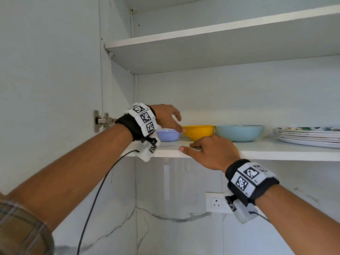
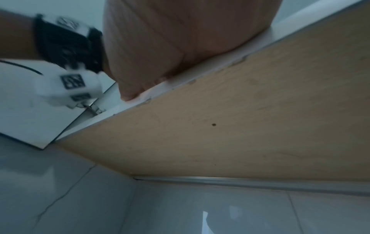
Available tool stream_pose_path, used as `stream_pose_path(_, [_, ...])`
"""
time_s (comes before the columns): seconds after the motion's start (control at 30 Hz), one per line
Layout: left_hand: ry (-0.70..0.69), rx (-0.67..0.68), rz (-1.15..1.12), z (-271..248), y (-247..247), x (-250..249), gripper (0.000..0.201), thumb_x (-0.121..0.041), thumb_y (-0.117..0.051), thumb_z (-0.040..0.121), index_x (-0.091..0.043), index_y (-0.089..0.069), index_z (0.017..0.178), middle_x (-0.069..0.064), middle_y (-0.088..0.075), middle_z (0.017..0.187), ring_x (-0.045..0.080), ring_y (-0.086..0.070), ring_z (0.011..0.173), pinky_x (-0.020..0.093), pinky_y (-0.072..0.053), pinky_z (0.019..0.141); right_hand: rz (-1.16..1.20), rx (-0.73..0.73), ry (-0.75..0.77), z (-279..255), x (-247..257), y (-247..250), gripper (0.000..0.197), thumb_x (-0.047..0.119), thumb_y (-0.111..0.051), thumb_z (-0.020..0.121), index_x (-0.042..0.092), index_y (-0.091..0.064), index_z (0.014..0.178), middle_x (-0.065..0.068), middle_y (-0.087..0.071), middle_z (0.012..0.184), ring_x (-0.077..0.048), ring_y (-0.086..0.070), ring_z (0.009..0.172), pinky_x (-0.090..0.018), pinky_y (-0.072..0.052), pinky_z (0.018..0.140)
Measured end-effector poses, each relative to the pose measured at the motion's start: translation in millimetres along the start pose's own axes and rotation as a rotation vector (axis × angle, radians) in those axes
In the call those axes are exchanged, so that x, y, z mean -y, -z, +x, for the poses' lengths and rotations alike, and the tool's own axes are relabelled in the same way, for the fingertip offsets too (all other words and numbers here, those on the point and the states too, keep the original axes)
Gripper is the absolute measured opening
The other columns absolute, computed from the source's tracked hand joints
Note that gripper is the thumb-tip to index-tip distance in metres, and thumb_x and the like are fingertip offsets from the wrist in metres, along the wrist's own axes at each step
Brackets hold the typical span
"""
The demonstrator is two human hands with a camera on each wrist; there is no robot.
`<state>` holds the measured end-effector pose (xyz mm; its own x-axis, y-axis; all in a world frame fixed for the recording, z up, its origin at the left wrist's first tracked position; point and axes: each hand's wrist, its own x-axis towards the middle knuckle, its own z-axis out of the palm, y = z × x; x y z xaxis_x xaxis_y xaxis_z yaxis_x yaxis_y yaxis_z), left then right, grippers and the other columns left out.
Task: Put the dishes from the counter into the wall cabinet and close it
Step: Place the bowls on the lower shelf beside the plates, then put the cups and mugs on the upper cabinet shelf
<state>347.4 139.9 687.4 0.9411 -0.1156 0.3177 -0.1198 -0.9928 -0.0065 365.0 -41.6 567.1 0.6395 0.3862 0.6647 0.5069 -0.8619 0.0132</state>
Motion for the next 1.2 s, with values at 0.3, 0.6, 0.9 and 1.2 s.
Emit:
stream_pose_path(0.3, [-0.348, -0.271, -0.224, -90.8, -98.6, -26.2, 0.06, -0.059, -0.069, 0.078, -0.034, -0.052, 0.131, -0.003, -0.056, 0.117, 0.02, -0.053, 0.108, 0.04, -0.048, 0.089, 0.019, -0.146, 0.223, -45.7, -12.4, -4.3, 0.05, 0.049, -0.053, 0.081, 0.025, -0.064, 0.124, -0.006, -0.07, 0.11, -0.032, -0.061, 0.098, -0.035, -0.045, 0.075])
stream_pose_path(0.6, [-0.32, -0.227, -0.435, -135.0, -270.7, -42.6, 0.061, -0.054, -0.062, 0.079, -0.032, -0.05, 0.134, 0.002, -0.042, 0.139, 0.025, -0.041, 0.126, 0.047, -0.042, 0.101, 0.031, 0.076, 0.106, -171.3, -35.3, -50.9, 0.032, 0.043, -0.057, 0.088, 0.031, -0.07, 0.114, 0.004, -0.054, 0.141, -0.023, -0.047, 0.121, -0.043, -0.047, 0.094])
stream_pose_path(0.9, [-0.117, 0.506, -0.353, -179.4, -483.0, -82.8, 0.07, -0.058, -0.068, 0.074, -0.033, -0.047, 0.136, 0.002, -0.045, 0.135, 0.026, -0.043, 0.128, 0.045, -0.041, 0.104, -0.017, 0.796, -0.227, -358.3, -90.0, -171.8, 0.033, 0.052, -0.049, 0.087, 0.038, -0.062, 0.114, 0.014, -0.057, 0.117, -0.016, -0.051, 0.115, -0.037, -0.047, 0.089])
stream_pose_path(1.2, [-0.084, 0.771, -0.242, -193.1, -573.1, -158.5, 0.106, -0.062, -0.078, 0.063, -0.041, -0.022, 0.15, -0.003, -0.002, 0.164, 0.025, 0.004, 0.151, 0.068, -0.018, 0.111, 0.076, 0.978, -0.468, -499.2, -153.8, -216.6, 0.037, 0.043, -0.051, 0.088, 0.035, -0.059, 0.123, 0.013, -0.052, 0.125, -0.013, -0.047, 0.118, -0.037, -0.05, 0.084])
